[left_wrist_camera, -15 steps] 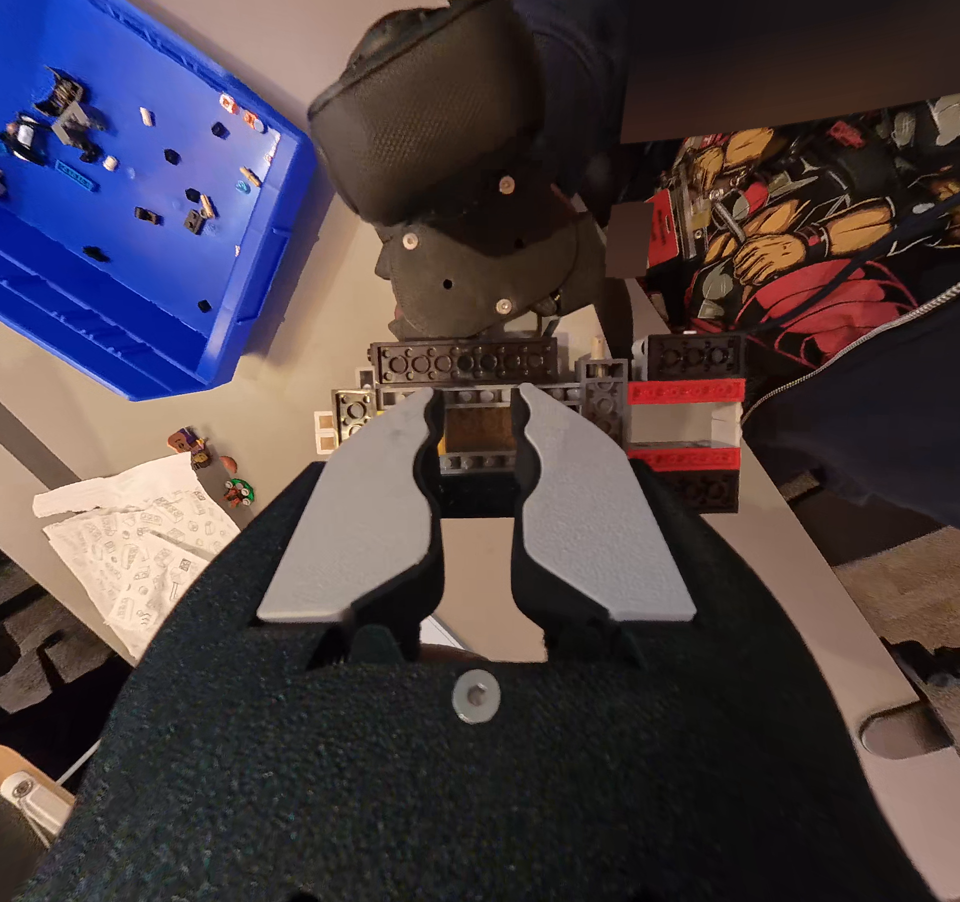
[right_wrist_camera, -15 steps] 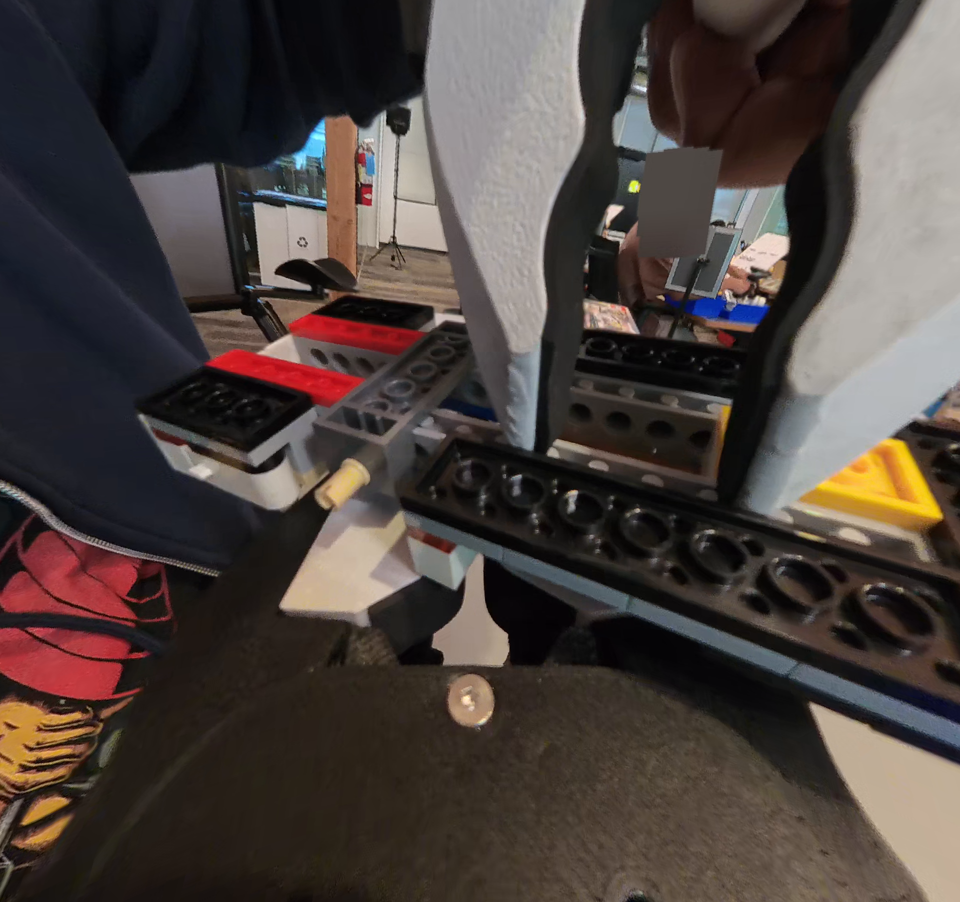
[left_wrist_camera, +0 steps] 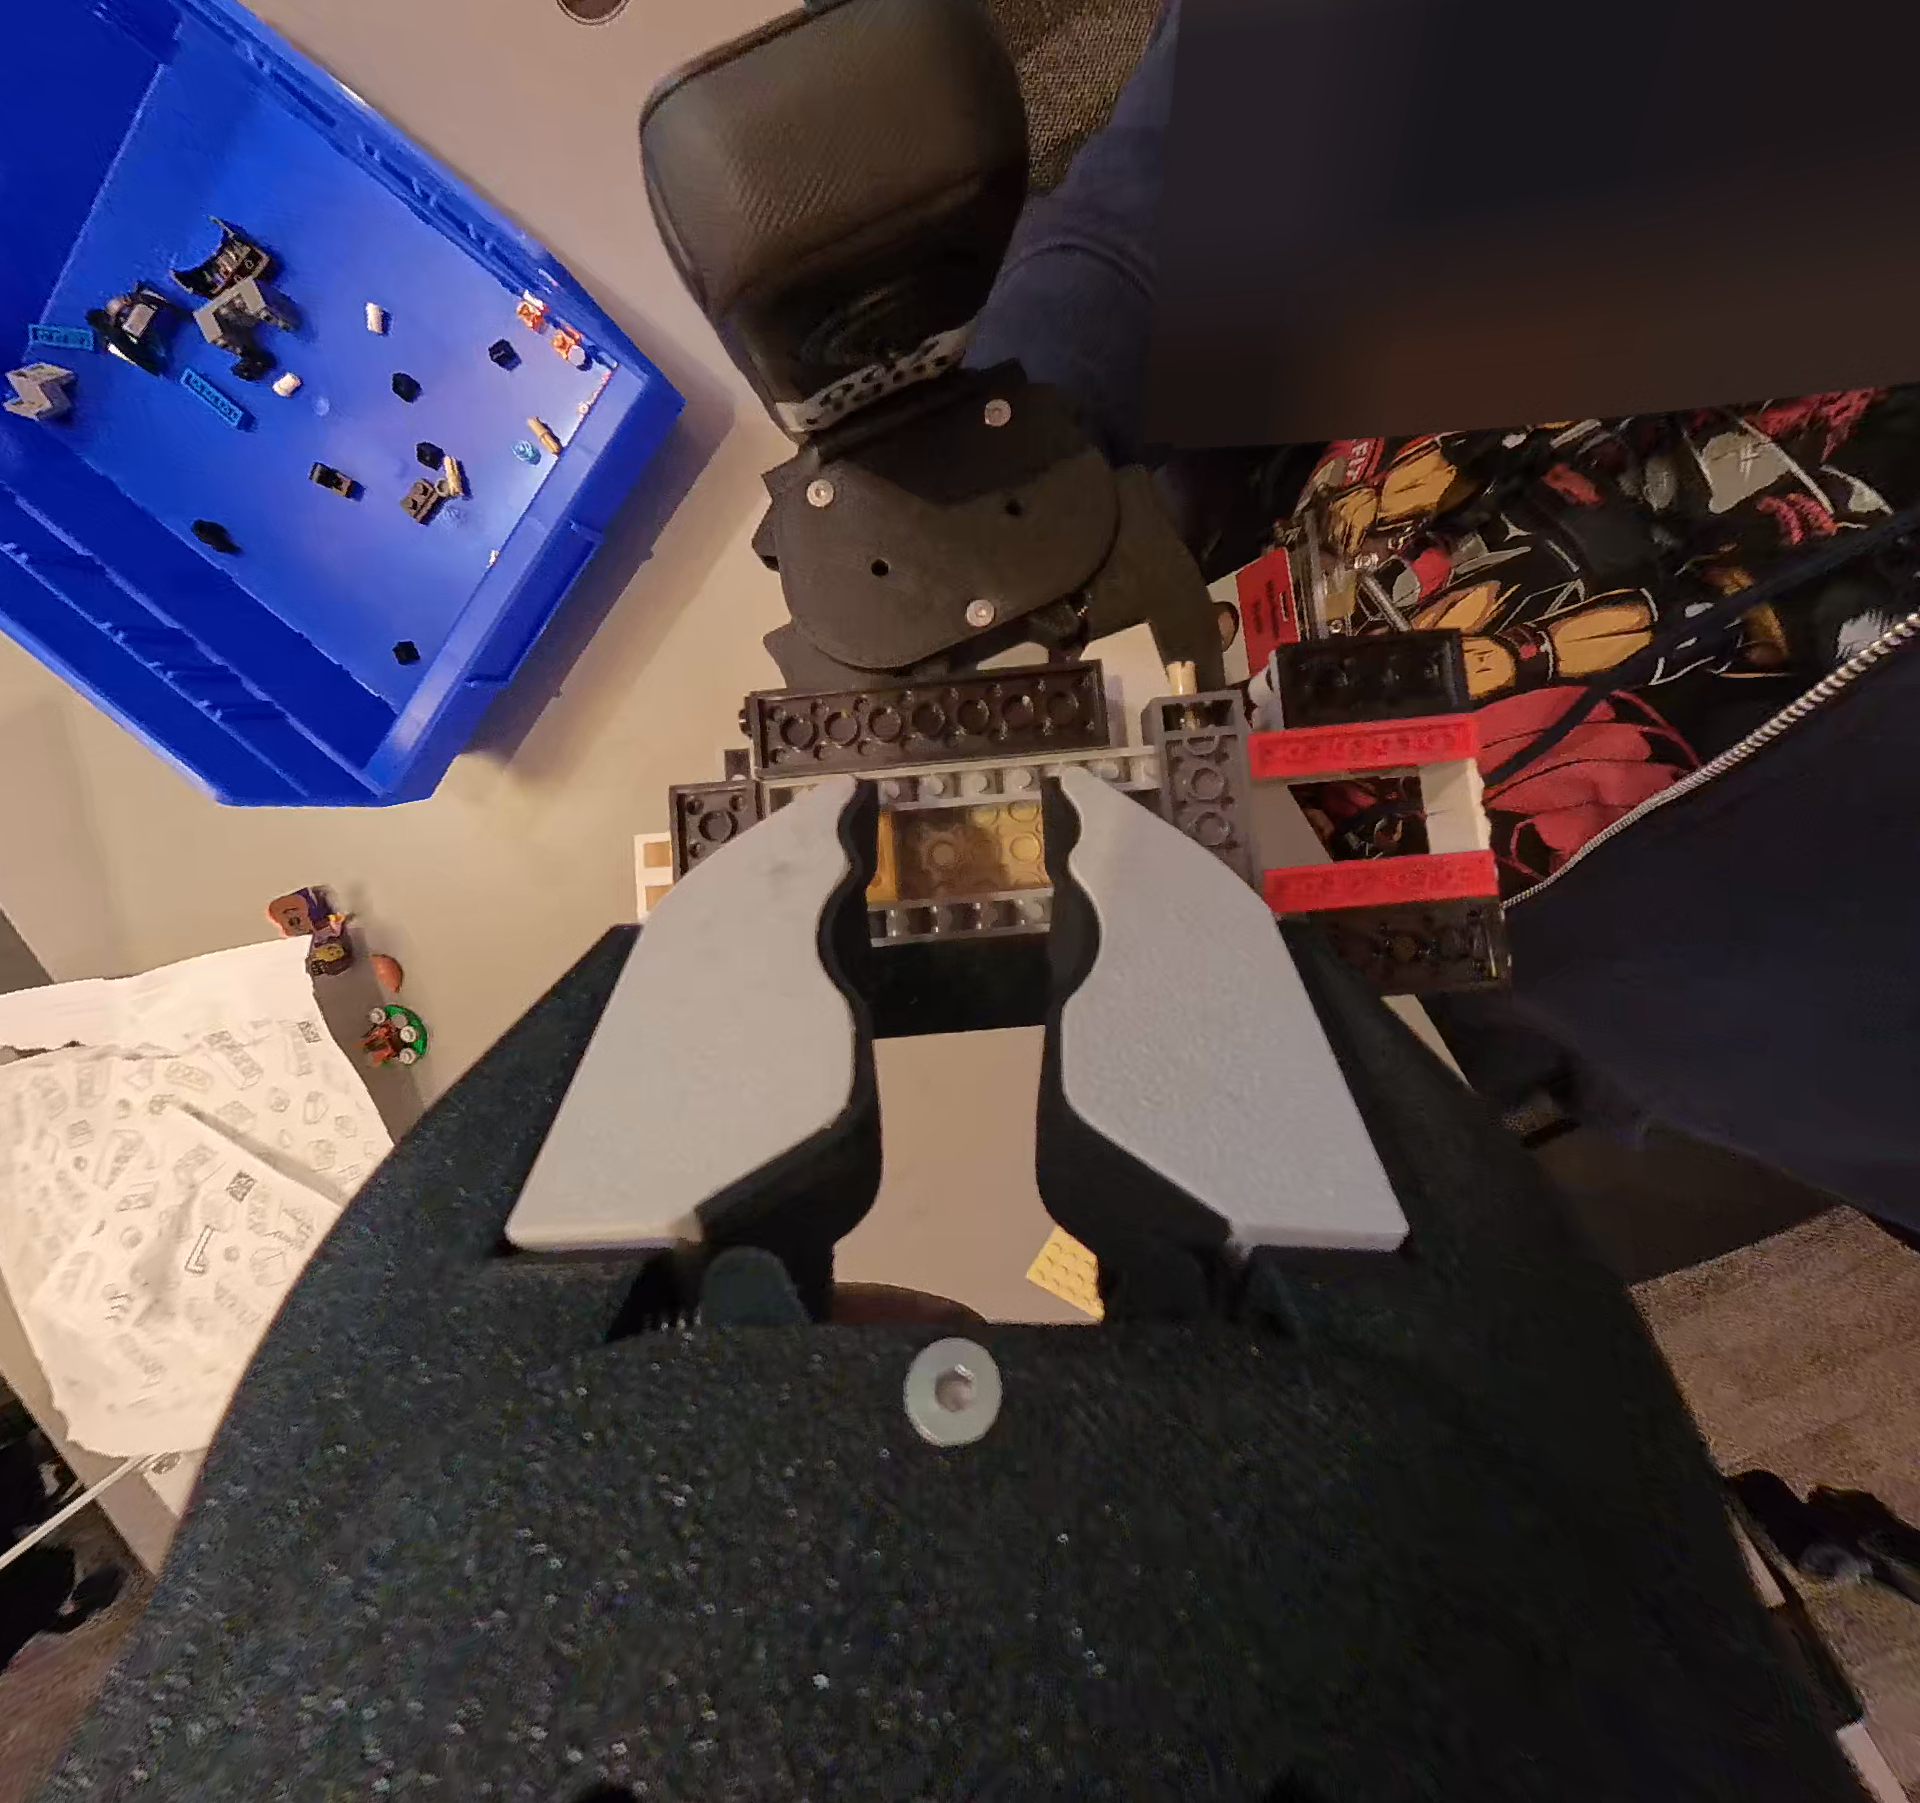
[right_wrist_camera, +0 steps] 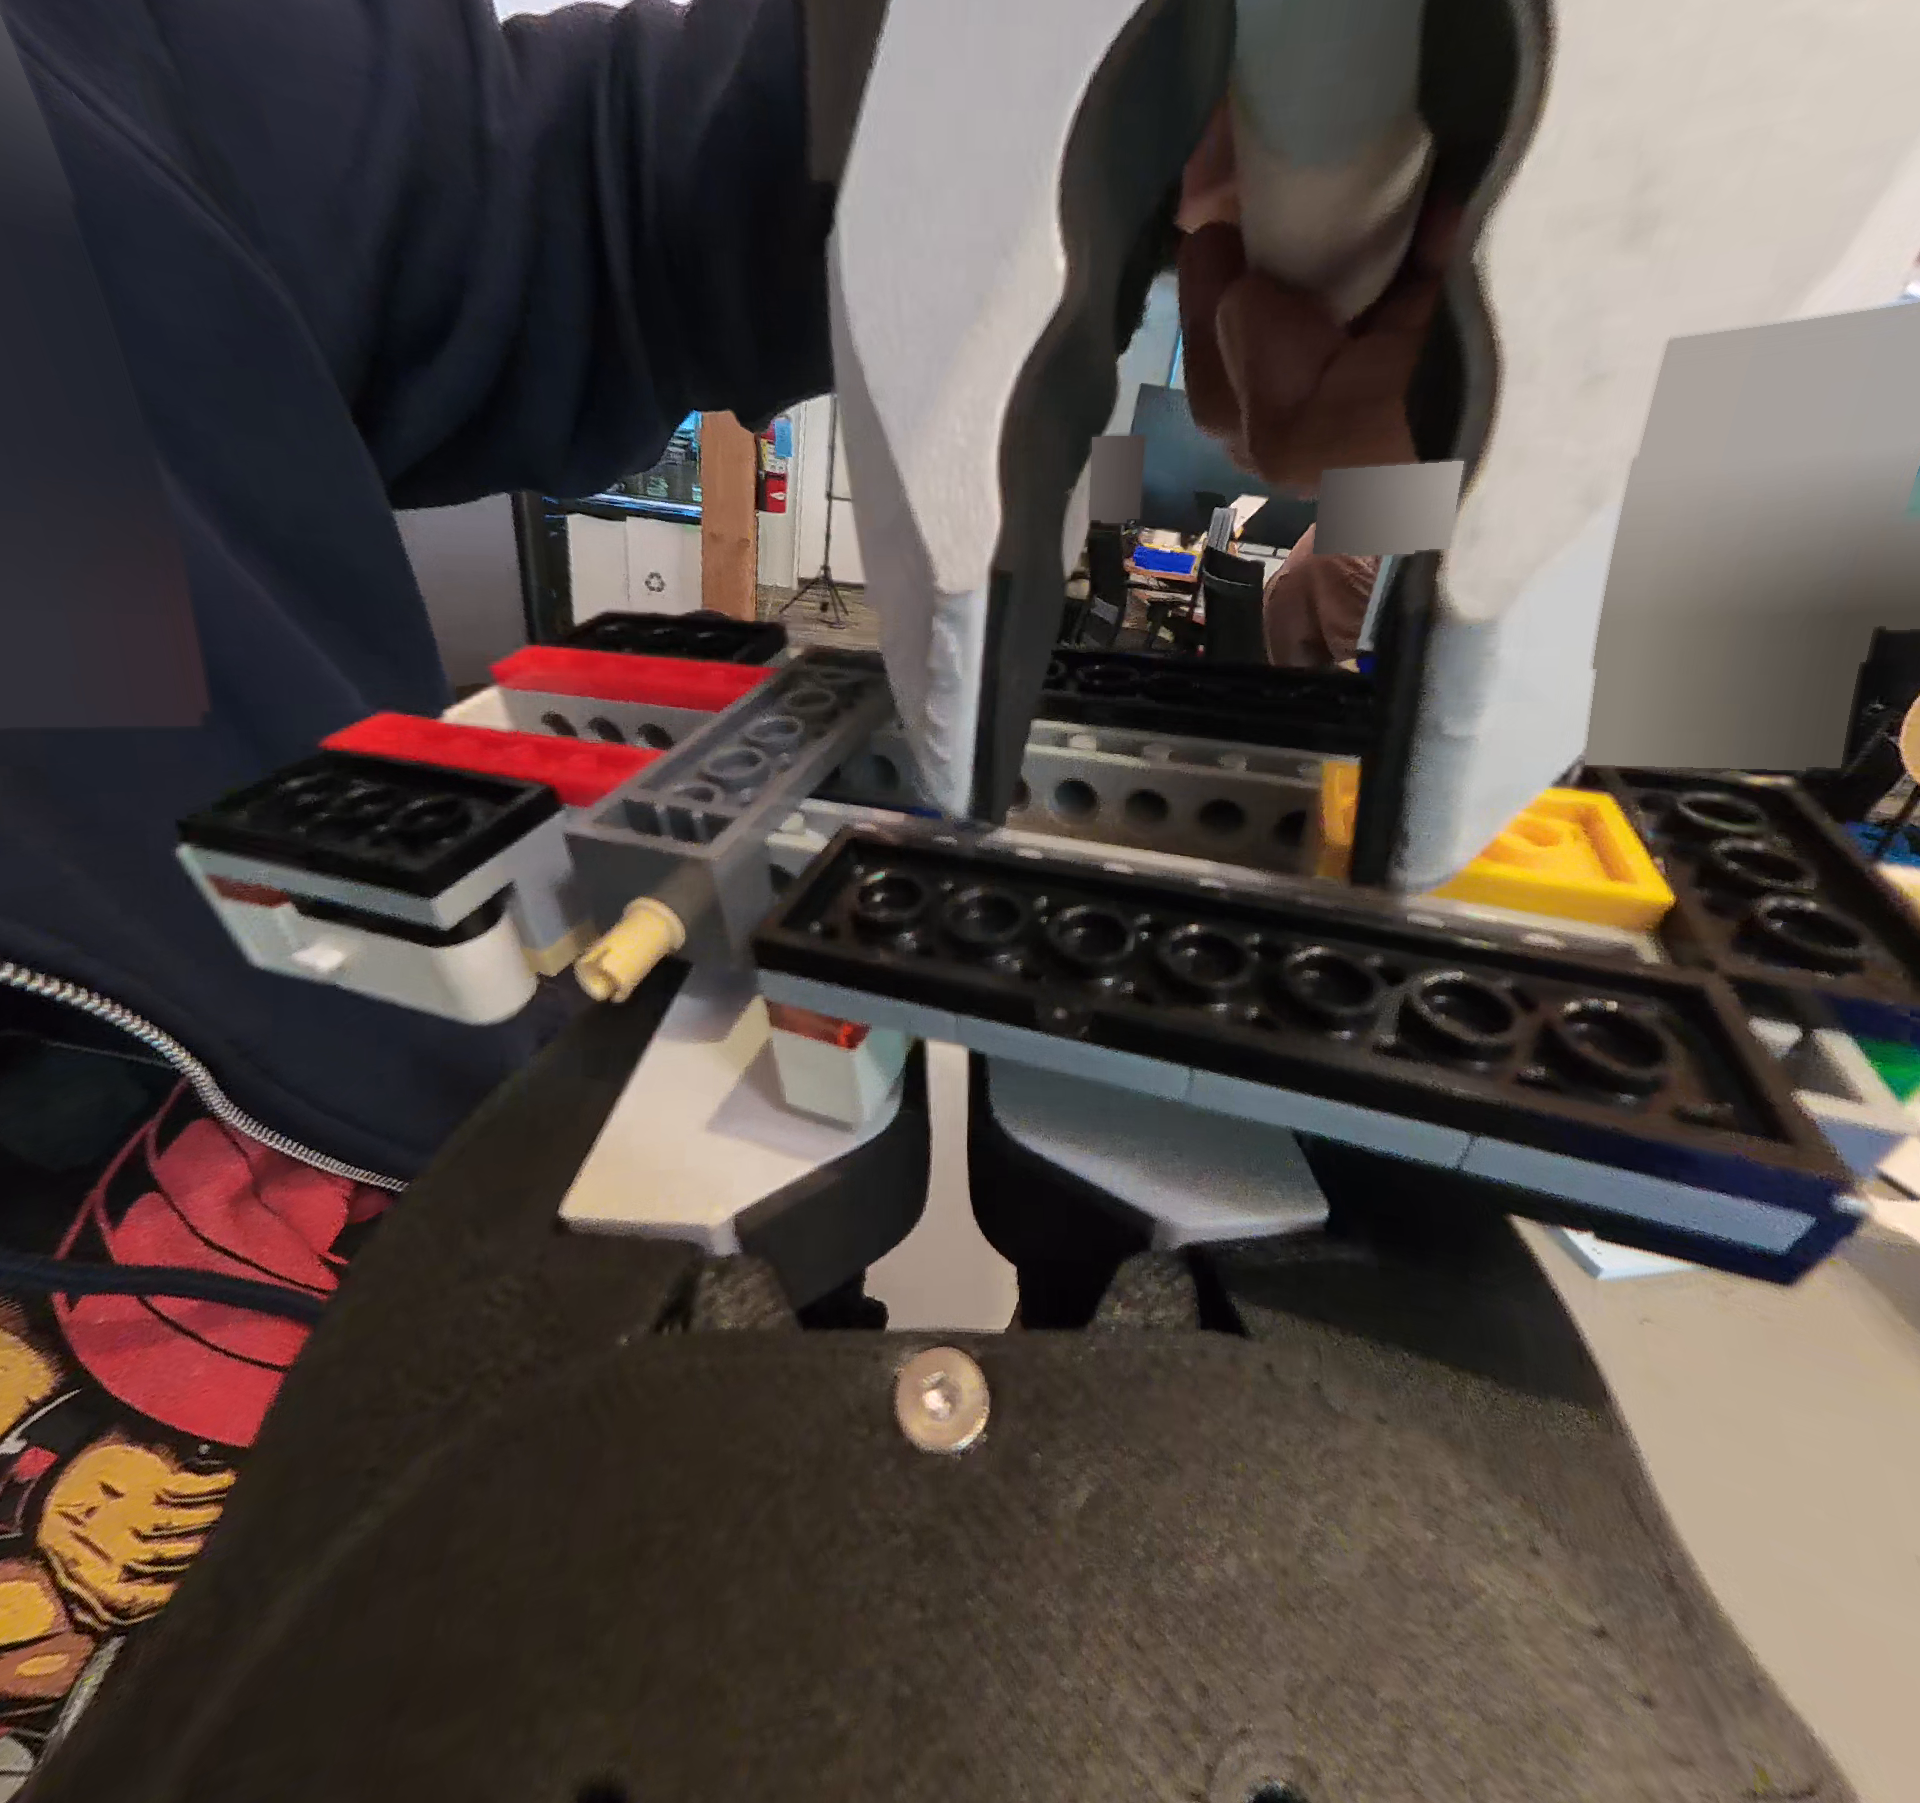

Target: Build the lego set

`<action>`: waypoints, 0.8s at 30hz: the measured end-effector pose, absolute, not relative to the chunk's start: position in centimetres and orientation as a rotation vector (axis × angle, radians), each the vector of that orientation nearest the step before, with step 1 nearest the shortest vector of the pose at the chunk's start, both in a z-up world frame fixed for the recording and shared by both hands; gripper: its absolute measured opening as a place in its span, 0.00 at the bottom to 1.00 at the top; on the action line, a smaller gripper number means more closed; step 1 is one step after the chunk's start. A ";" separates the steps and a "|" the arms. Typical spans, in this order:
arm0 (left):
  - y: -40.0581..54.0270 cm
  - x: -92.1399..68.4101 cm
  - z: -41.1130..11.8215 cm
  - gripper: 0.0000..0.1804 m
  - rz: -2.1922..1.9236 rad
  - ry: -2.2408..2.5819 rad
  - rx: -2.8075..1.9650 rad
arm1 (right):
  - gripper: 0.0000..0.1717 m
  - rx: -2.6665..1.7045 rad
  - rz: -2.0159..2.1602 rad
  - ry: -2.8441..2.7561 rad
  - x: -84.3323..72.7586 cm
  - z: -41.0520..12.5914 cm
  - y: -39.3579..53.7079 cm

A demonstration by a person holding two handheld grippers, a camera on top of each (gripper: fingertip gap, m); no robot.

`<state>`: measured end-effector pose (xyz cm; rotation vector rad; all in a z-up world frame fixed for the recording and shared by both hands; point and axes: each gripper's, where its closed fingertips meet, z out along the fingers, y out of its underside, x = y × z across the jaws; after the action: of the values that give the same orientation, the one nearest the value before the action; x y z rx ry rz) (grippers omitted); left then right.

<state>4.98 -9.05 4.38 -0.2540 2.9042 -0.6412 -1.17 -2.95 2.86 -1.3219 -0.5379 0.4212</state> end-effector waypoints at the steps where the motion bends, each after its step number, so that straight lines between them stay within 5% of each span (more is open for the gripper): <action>1: -9.0 5.0 4.2 0.17 -0.629 2.905 -0.252 | 0.50 -1.326 0.419 -0.536 -1.1 2.7 -2.8; 8: -8.7 4.8 4.0 0.24 -0.559 2.903 -0.215 | 0.49 -1.325 0.473 -0.497 -0.9 2.7 -2.8; 10: -8.4 4.9 4.2 0.24 -0.525 2.892 -0.175 | 0.00 -1.332 0.491 -0.500 -0.9 2.5 -2.9; 24: -6.6 5.0 5.2 0.20 -0.084 2.915 0.413 | 0.00 -1.335 0.687 -0.628 -2.6 2.0 -4.7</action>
<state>5.01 -6.62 5.22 0.4130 2.9150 -0.0835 -2.59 -4.72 2.02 -1.3347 -0.6280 0.6870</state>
